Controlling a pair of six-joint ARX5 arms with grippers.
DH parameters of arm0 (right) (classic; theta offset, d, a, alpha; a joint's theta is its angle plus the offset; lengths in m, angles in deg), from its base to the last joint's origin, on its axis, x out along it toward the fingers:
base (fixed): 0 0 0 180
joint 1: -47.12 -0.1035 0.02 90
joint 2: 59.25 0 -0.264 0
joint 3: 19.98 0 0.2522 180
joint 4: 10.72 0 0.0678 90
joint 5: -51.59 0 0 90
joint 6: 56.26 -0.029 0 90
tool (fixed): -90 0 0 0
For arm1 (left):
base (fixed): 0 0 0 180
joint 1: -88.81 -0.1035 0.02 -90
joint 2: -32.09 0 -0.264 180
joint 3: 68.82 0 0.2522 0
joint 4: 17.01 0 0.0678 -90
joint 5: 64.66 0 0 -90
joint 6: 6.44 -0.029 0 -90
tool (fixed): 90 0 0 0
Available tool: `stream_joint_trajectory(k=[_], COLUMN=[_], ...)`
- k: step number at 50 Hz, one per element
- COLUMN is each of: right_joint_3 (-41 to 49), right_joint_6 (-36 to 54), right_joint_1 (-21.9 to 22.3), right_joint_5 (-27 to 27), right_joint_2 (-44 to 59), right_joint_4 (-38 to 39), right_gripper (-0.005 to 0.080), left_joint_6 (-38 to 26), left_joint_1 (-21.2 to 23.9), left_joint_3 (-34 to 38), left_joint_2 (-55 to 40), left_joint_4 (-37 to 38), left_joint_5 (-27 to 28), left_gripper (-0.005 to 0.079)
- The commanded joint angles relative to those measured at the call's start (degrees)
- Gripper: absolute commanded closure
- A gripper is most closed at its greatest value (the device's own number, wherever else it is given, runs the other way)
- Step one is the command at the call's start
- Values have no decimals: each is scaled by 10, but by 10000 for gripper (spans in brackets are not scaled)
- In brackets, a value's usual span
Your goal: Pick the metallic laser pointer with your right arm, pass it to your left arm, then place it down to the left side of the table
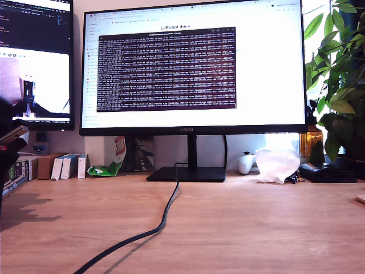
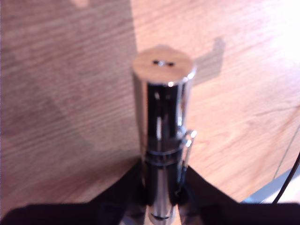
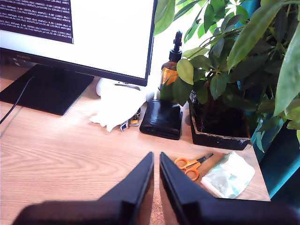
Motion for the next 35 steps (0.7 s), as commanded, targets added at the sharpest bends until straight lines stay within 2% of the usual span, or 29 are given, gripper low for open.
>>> stream_joint_trajectory(k=[1,13,22,25,30,35], right_joint_3=[9,9,9,9,9,9], right_joint_6=[3,4,12,12,13,11], right_joint_1=[-3,-9,-11,-12,-13,-13], right_joint_5=[-3,-3,-3,-3,-3,-3], right_joint_2=[0,0,0,0,1,1], right_joint_4=[5,7,7,7,7,7], right_gripper=[765,765,765,765,765,765], left_joint_6=[-5,-5,-7,-9,-24,-34], left_joint_1=[2,2,2,2,2,2], left_joint_3=[-3,-18,-71,-94,-132,-162], left_joint_2=[-6,-6,-6,-6,-6,-6], left_joint_4=[-8,-15,1,12,33,34], left_joint_5=[-3,-3,-3,-3,-3,-4], left_gripper=[537,537,555,611,760,762])
